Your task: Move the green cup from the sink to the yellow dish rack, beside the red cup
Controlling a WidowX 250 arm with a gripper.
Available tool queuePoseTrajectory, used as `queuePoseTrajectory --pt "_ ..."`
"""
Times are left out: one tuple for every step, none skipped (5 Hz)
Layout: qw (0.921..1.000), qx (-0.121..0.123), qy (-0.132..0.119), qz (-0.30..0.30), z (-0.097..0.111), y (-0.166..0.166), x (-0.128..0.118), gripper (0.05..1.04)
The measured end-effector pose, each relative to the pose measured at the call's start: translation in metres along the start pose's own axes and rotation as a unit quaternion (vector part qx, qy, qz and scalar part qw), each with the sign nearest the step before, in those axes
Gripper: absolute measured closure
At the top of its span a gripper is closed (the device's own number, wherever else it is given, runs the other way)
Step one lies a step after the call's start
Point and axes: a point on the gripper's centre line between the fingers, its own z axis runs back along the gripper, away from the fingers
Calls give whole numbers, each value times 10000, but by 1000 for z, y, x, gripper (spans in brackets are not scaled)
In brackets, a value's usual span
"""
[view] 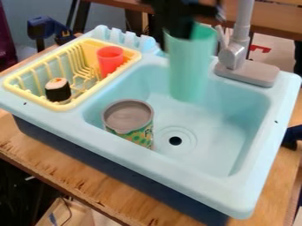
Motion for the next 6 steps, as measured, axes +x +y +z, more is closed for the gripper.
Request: queuePoseTrajectory --pt "9990 258 -143 336 21 26 -21 992" --pt "9971 229 -226 688 28 62 -31 992" --pt "9948 296 -373 897 43 103 -40 992" --pt "9949 275 -166 960 35 140 -39 992" --pt "9941 274 -266 1015 30 169 -32 992" --pt "9946 243 -183 996 12 186 -17 992"
